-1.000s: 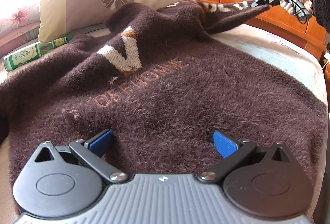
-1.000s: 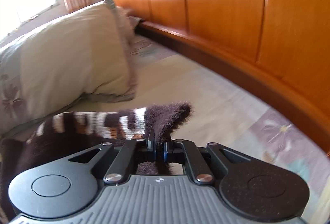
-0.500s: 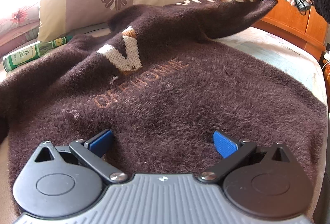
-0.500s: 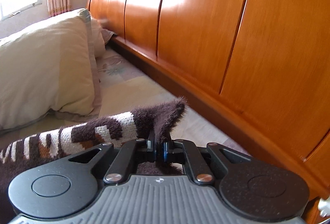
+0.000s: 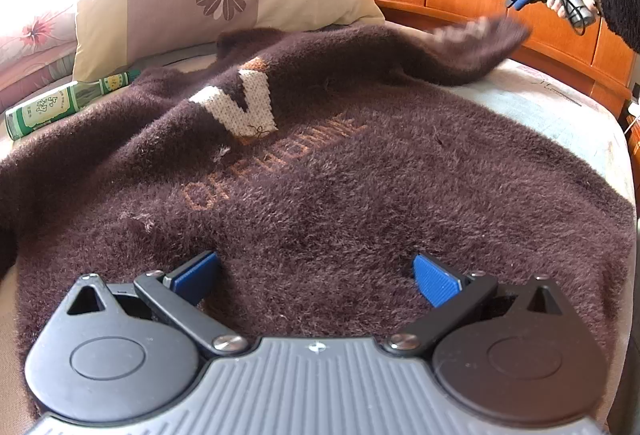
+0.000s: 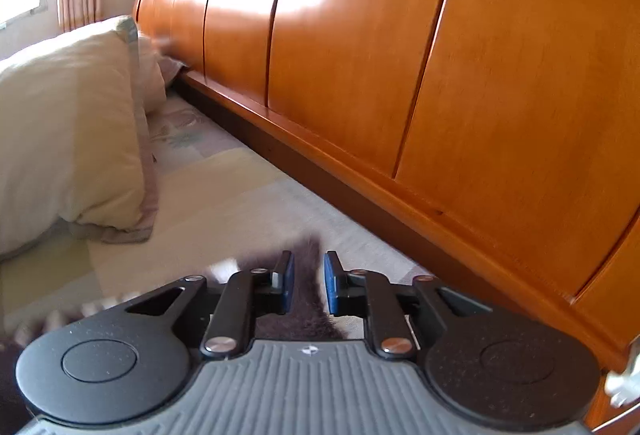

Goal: Fold clothes

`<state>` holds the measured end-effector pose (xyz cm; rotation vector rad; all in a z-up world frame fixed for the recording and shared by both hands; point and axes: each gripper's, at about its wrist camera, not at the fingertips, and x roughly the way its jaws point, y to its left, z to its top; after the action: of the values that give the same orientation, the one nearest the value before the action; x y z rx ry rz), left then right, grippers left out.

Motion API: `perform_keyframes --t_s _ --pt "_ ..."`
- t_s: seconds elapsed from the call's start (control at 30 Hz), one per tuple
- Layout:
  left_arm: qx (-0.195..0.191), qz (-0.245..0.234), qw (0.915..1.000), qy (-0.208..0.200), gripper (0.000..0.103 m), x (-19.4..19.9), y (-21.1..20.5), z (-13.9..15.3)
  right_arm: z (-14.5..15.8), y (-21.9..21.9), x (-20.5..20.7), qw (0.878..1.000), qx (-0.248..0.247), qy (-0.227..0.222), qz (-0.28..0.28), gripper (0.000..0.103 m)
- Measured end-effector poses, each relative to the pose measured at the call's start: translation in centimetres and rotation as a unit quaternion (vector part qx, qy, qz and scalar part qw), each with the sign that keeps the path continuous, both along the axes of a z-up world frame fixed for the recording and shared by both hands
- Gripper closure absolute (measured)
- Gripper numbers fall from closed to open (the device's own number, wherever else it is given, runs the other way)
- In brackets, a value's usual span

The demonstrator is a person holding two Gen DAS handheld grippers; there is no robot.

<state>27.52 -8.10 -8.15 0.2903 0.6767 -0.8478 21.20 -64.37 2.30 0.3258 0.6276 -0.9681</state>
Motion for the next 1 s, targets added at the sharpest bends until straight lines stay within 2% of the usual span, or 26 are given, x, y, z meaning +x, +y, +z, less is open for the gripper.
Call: perform_keyframes --t_s 0.17,0.27,0.37,0.5,0.57,0.6,0.73,0.83,0.93,1.0 --pt "0.000 0.002 1.0000 0.005 0.001 0.2 0.1 0.4 -1.3 2.9 2.2 0.997 0.040 0.004 0.069 0.077" --pt "-0.012 0.020 0.9997 -0.005 0.001 0.8 1.0 1.9 -1.3 5.9 5.2 0.988 0.068 0.001 0.141 0.067" --pt "-0.024 0.039 0.9989 -0.005 0.001 1.8 2.4 2.5 -0.9 10.4 9.8 0.970 0.082 0.014 0.228 0.064" --pt "-0.032 0.060 0.9977 0.009 0.001 3.4 4.1 2.6 -0.3 17.0 16.2 0.936 0.096 0.023 0.337 0.059" --pt "-0.036 0.070 0.9968 0.016 0.001 4.2 5.0 2.6 -0.5 20.3 19.4 0.918 0.087 0.037 0.385 0.053" --pt "-0.038 0.075 0.9963 0.020 0.001 4.7 5.4 2.6 -0.6 21.6 20.8 0.910 0.079 0.047 0.404 0.049" --pt "-0.034 0.084 0.9954 0.031 0.001 5.6 6.0 2.1 -1.8 26.0 26.6 0.883 0.060 0.083 0.458 0.049" --pt "-0.035 0.089 0.9941 0.052 0.001 6.3 6.3 1.4 -2.9 27.3 29.4 0.876 0.055 0.095 0.470 0.049" --pt "-0.032 0.087 0.9942 0.055 0.001 6.4 6.4 1.3 -3.9 28.3 31.6 0.865 0.060 0.106 0.486 0.048" --pt "-0.031 0.085 0.9944 0.056 0.001 6.4 6.5 1.2 -4.5 28.9 32.4 0.862 0.043 0.115 0.491 0.046"
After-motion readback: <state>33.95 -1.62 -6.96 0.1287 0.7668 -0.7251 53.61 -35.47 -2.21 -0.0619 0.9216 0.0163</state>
